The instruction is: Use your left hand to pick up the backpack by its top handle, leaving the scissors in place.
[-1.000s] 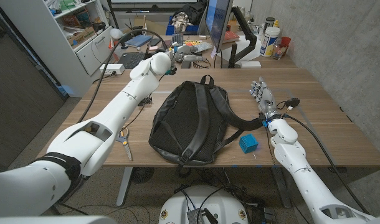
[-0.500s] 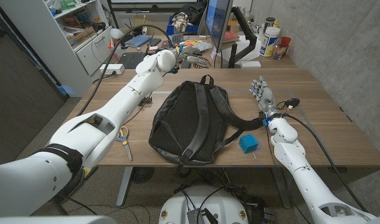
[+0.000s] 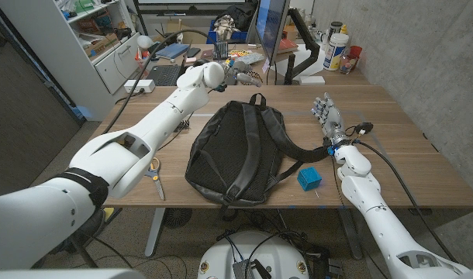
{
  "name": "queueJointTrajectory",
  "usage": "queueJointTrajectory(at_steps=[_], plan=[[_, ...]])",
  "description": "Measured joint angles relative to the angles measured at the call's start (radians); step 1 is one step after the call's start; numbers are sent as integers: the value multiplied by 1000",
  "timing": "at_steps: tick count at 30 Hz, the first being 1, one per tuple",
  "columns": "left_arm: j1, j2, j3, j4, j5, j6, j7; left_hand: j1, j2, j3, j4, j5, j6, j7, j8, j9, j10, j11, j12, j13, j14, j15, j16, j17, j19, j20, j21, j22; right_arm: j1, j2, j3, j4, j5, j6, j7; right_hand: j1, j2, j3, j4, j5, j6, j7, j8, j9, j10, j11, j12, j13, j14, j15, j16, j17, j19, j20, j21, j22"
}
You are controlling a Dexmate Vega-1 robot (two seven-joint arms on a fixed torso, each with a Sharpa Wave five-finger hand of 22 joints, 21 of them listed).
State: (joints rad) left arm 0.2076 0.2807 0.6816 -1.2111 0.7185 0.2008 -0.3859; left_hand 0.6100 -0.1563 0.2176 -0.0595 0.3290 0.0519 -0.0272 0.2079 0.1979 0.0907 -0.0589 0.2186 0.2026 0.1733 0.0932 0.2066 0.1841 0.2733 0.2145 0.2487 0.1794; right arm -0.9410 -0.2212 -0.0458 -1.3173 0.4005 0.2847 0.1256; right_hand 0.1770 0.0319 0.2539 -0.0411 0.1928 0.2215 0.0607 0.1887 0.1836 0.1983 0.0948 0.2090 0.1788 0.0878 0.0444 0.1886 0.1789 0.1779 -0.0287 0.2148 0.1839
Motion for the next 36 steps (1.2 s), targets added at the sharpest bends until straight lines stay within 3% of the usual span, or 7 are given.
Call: queueJointTrajectory(at_steps=[12, 18, 25, 29, 36], plan=[[-54, -20, 53, 75, 33, -43, -46, 16, -16, -12, -12, 0, -6, -16, 0, 0, -4, -4, 0, 0, 1, -2, 0, 0, 18, 1, 0, 0, 8, 3, 1, 1, 0, -1, -8, -7, 7, -2, -2, 0, 0, 0, 0, 0, 0, 0, 0, 0, 4, 4, 0, 0, 5, 5, 0, 0], [-68, -28, 63, 106, 37, -74, -48, 22, -22, -28, -28, 0, 9, -31, 0, 0, 5, -24, 0, 0, 9, -9, 0, 0, 38, 2, 0, 0, 12, 6, 1, 7, -1, -1, -11, -7, 7, -7, -1, 0, 0, 0, 0, 0, 0, 0, 0, 0, 4, 4, 0, 0, 5, 6, 0, 0], [-84, -41, 71, 151, 39, -107, -46, 22, -22, -41, -32, 0, 16, -37, 0, 0, 7, -26, 0, 0, 14, -14, 0, 0, 50, 0, 0, 0, 15, 8, 0, 10, -4, -2, -15, -7, 7, -7, -1, 0, 0, 0, 0, 0, 0, 0, 0, 0, 4, 4, 0, 5, 6, 6, 1, 0], [-93, -49, 75, 178, 40, -127, -42, 22, -22, -50, -33, 0, 21, -43, 8, 0, 11, -29, 4, 5, 22, -21, 0, 0, 59, 2, 0, 0, 15, 10, -1, 12, -4, -3, -16, -7, 7, -7, -1, 0, 0, 0, 0, 0, 5, 5, 0, 0, 4, 3, 0, 2, 41, 13, 8, 0], [-123, -74, 87, 248, 49, -159, -40, 22, -22, -64, -39, 0, 18, -57, 8, 0, 11, -29, 5, 5, 22, -21, 0, 0, 71, 0, 0, 0, 15, 11, -1, 13, -4, -5, -20, -7, 7, -7, -1, 0, 0, 0, 0, 0, 5, 5, 0, 0, 16, 2, 0, 2, 53, 22, 15, 0]])
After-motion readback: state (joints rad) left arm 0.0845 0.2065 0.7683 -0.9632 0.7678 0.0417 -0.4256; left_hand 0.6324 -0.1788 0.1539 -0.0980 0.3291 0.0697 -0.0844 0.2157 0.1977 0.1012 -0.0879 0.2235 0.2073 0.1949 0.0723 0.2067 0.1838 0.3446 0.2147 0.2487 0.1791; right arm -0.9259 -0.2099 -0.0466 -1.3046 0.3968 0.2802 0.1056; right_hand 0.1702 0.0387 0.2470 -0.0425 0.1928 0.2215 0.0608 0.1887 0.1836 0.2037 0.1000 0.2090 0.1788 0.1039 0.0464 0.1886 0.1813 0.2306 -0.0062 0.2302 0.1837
